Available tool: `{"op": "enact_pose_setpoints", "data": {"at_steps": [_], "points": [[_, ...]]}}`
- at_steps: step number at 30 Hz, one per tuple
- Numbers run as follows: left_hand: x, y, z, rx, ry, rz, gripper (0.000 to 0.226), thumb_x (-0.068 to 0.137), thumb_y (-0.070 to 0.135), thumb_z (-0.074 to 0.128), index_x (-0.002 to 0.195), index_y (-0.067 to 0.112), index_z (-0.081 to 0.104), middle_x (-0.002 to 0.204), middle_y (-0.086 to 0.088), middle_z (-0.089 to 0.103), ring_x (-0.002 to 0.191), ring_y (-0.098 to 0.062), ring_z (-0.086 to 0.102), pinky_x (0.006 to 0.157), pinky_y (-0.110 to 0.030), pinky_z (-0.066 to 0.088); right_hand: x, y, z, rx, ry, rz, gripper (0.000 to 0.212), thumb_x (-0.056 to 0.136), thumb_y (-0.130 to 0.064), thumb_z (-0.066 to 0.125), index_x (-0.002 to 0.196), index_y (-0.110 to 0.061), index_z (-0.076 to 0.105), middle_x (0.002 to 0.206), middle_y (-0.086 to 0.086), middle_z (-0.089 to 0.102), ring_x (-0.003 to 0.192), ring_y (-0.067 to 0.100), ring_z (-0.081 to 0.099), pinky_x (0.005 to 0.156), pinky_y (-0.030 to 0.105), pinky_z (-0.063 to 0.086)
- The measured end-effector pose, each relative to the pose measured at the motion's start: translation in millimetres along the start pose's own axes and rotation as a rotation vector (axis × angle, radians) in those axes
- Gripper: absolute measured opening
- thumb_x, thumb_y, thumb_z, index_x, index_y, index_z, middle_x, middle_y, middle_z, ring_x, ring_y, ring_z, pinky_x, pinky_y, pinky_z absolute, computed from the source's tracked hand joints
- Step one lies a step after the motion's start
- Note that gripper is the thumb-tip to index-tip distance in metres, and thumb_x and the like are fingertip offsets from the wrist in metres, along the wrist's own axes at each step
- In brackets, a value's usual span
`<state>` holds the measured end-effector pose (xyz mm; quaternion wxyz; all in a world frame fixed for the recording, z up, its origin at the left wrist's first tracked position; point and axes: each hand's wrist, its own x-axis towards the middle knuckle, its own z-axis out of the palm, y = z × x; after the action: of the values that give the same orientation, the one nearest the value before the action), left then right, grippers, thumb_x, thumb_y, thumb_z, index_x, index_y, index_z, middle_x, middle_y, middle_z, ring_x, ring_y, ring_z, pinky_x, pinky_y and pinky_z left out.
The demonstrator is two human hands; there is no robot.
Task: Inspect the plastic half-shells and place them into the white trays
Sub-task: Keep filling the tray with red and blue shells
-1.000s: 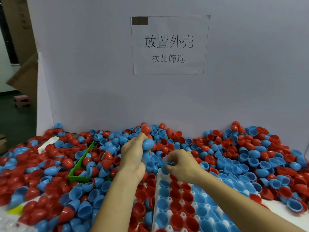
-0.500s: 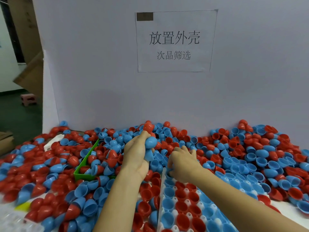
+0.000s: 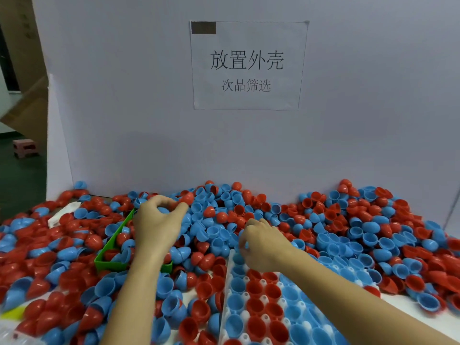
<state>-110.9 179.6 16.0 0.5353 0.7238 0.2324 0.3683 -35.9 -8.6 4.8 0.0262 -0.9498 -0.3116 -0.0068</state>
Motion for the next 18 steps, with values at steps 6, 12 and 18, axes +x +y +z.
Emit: {"op": "enact_pose_setpoints", "data": {"at_steps": [6,12,18], "points": [[9.4,-19.3,-4.8,0.355,0.052,0.149,0.016,0.084,0.018,0.072,0.078,0.012,0.059,0.092,-0.008,0.056,0.087,-0.026,0.050,0.070,-0.035,0.038,-36.9,41.5,-22.8,0.254,0.286,0.078,0.027,0.096,-0.021,0.053,0.118,-0.028,0.068,0.126,-0.008,0.050,0.117,0.013,0.049,0.097,0.030,0.045],[1.8,-28.5,16.2,0.851,-0.225,0.029,0.027,0.088,0.038,0.067,0.100,0.026,0.047,0.124,-0.008,0.048,0.123,-0.032,0.038,0.101,-0.050,0.036,-120.9,110.7,-32.3,0.419,0.431,0.279,0.025,0.094,-0.016,0.061,0.096,-0.041,0.065,0.109,-0.016,0.062,0.092,0.002,0.061,0.081,0.018,0.045],[-11.7,-9.8,24.6,0.985,-0.311,0.099,0.057,0.084,0.063,0.063,0.127,0.031,0.044,0.139,-0.002,0.040,0.134,-0.027,0.030,0.106,-0.051,0.030,-185.0,143.5,-0.6,0.572,0.476,0.547,0.033,0.087,-0.002,0.067,0.075,-0.031,0.073,0.066,-0.021,0.071,0.065,0.000,0.068,0.064,0.017,0.052]]}}
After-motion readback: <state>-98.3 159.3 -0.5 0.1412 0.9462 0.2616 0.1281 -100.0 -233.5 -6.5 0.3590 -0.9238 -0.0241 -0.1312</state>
